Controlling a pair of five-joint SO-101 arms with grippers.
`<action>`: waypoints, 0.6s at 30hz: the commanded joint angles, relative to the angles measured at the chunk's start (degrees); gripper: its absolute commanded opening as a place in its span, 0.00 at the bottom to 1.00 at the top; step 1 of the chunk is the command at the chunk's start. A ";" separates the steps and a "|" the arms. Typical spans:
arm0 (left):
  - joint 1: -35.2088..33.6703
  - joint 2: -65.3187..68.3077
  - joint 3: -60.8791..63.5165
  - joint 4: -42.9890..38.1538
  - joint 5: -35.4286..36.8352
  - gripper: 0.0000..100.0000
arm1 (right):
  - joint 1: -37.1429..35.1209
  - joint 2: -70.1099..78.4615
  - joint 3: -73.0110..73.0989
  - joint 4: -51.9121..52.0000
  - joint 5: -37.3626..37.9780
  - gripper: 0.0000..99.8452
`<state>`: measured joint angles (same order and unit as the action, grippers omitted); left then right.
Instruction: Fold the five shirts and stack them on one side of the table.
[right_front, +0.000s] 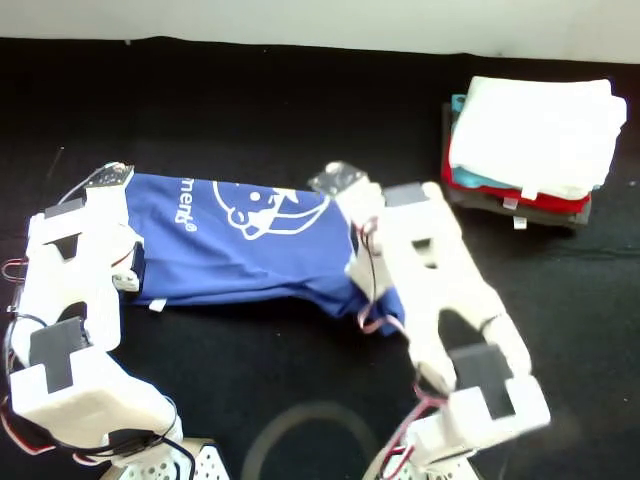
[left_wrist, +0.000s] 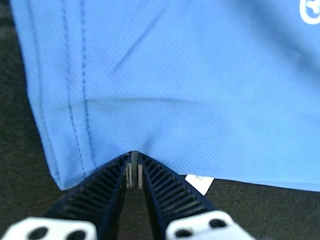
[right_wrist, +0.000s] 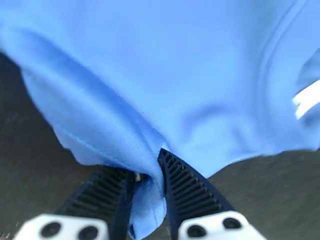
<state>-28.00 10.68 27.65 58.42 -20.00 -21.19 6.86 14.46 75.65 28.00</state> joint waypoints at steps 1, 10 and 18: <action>0.84 0.75 -0.40 -1.23 0.44 0.01 | 1.01 8.13 -13.32 2.42 0.35 0.01; 0.84 0.75 -0.40 -1.23 0.44 0.01 | 3.74 22.81 -38.37 7.69 -12.13 0.18; 0.84 0.75 -0.40 -1.23 0.44 0.01 | 2.86 22.99 -49.80 19.65 -21.45 0.18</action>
<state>-28.00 10.68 27.65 58.42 -20.00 -16.88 30.42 -30.99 89.63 7.52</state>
